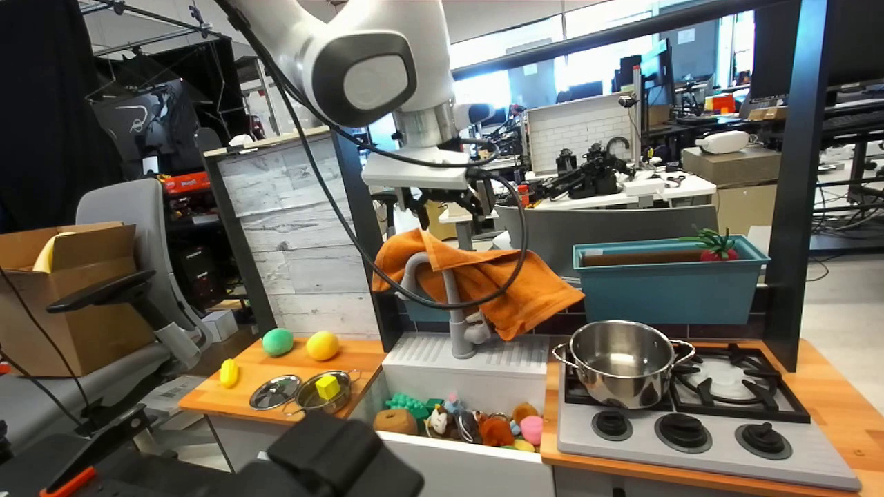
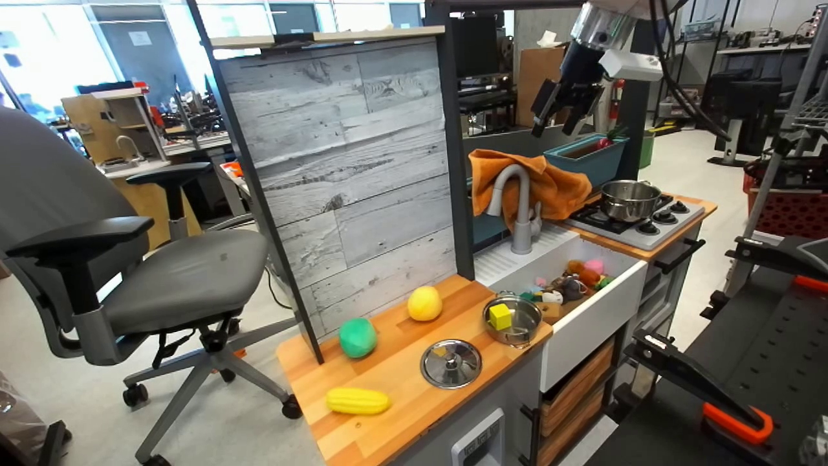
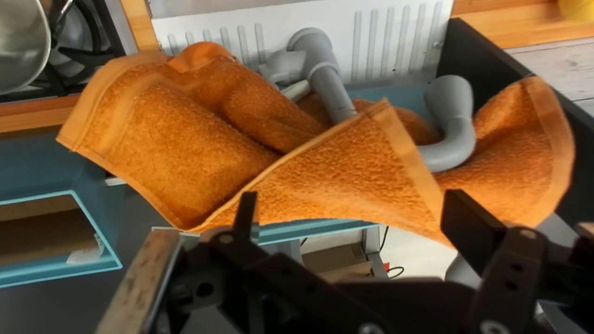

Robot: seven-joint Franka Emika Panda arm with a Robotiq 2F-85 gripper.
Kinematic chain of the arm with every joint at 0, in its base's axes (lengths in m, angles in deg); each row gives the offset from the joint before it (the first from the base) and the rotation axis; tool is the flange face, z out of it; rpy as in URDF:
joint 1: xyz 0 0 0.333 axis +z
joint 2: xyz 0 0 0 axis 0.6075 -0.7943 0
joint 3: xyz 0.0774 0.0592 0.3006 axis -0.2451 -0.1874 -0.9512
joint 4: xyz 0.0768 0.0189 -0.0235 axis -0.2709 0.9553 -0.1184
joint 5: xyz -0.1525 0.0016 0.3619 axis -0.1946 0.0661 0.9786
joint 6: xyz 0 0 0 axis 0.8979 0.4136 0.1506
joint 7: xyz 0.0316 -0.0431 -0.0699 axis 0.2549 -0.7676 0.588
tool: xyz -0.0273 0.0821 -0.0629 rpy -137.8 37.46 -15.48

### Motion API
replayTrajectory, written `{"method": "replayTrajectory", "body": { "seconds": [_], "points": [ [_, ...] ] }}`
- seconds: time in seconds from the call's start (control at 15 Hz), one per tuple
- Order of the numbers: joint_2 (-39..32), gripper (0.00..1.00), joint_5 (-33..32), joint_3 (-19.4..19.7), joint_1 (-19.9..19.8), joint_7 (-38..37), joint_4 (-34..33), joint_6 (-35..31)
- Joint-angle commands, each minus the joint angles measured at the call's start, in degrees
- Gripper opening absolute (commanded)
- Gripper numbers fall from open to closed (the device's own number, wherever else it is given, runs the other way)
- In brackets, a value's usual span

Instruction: Hang the orange towel on the rod

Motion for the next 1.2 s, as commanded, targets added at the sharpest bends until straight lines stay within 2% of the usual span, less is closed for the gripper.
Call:
{"method": "replayTrajectory", "body": {
  "seconds": [0.0,0.33,0.4,0.47,0.73,1.0,1.13],
  "points": [
    [-12.0,1.0,-8.6,-1.1,-0.8,-5.8,-14.0,-0.3],
    [-22.6,1.0,-17.8,-0.8,0.4,-14.1,-27.3,2.8],
    [-24.1,0.92,-18.8,-0.7,0.6,-15.7,-29.4,3.9],
    [-25.3,0.74,-19.9,-0.3,0.9,-17.3,-31.3,5.5],
    [-25.9,0.42,-20.0,-1.5,0.1,-20.6,-35.4,15.4],
    [-24.2,0.14,-18.4,-2.8,-1.3,-20.6,-36.7,20.0],
    [-21.2,0.01,-17.5,-3.6,-2.5,-19.9,-34.8,21.9]
  ]
}}
